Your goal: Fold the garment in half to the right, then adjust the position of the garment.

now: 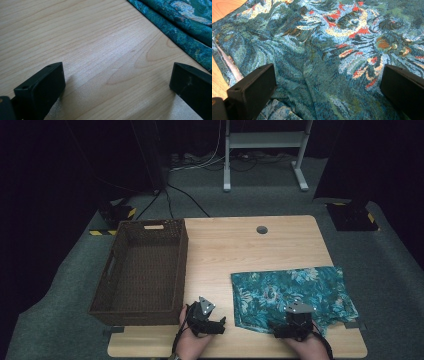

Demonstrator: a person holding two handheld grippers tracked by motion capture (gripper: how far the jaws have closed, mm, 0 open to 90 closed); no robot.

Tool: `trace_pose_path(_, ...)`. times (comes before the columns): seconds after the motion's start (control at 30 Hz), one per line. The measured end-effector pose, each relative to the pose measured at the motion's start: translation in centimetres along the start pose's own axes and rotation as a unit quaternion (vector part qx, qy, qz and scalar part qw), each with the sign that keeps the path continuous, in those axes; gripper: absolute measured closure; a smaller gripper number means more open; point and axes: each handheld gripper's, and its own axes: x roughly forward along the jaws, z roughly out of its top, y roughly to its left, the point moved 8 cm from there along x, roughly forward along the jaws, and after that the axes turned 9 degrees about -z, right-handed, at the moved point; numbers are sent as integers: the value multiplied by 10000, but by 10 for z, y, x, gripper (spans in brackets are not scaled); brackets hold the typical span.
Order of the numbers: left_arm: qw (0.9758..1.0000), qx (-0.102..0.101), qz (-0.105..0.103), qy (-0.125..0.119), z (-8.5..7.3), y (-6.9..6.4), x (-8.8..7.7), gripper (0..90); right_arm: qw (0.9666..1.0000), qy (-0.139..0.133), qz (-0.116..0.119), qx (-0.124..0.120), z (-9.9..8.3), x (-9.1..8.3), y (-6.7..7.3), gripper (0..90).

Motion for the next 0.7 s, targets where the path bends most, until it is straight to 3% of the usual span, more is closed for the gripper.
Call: trace_pose_path(0.7, 10000, -41, 3, -23, 2, -3, 2, 13, 10000, 1, 7, 1, 0, 0, 0, 2)
